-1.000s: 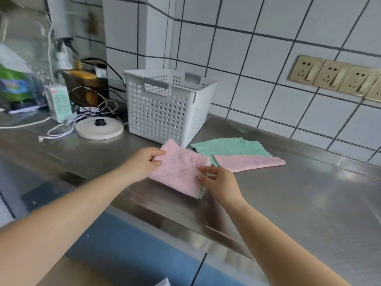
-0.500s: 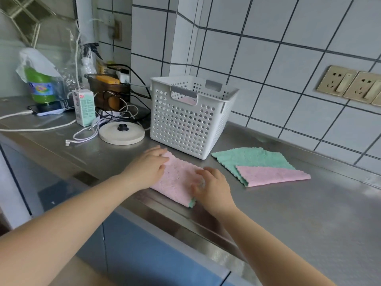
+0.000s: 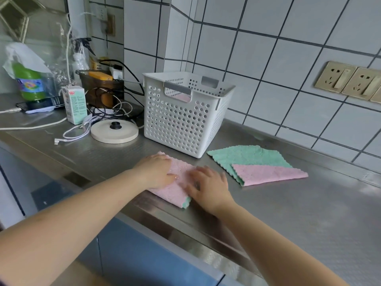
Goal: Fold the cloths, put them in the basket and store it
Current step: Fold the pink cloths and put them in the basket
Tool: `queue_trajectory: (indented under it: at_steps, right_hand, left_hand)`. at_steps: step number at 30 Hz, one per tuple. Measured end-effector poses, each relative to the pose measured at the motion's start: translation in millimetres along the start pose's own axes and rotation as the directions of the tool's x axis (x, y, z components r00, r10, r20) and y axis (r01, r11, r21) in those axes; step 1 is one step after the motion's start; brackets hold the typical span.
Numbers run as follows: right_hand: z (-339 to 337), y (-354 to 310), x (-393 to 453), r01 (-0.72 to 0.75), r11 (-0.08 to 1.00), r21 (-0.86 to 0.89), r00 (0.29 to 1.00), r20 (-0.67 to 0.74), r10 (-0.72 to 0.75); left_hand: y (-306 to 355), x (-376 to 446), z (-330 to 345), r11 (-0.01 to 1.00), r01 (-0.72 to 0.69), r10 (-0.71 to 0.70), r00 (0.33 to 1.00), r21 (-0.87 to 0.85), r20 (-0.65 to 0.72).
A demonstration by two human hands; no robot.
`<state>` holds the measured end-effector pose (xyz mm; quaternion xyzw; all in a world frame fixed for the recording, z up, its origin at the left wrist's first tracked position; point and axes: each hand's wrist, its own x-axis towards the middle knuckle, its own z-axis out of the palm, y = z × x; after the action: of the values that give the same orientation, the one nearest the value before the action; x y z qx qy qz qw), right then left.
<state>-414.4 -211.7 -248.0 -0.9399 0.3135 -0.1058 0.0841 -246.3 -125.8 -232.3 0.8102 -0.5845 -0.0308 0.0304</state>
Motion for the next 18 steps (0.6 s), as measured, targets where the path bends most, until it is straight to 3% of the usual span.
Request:
queue_trajectory:
  at_steps: [2,4,10,14,18]
  right_hand:
    - [-9,24,11,-0.031,0.999,0.028,0.986,-0.164,0.035]
    - [-20,53,21,-0.102,0.994,0.049,0.972,-0.21,0.11]
    - [-37,120,37,-0.16,0.972,-0.171,0.987,-0.003,0.162]
    - [-49,133,47,0.025,0.972,-0.233,0.975,0.22,0.028]
    - [-56,133,55,0.19,0.899,-0.395,0.956,0.282,-0.078]
  left_hand:
    - [14,5,-6,0.998,-0.068,0.068,0.993,0.006,-0.099]
    - [31,11,-10,0.996,-0.093,0.092,0.986,-0.001,-0.137]
    - [77,60,-4,0.986,-0.156,0.163,0.976,0.06,-0.141]
    - [95,97,8,0.961,-0.23,0.253,0.957,0.155,-0.146]
    - [107,123,12,0.92,-0.226,0.279,0.952,0.319,-0.13]
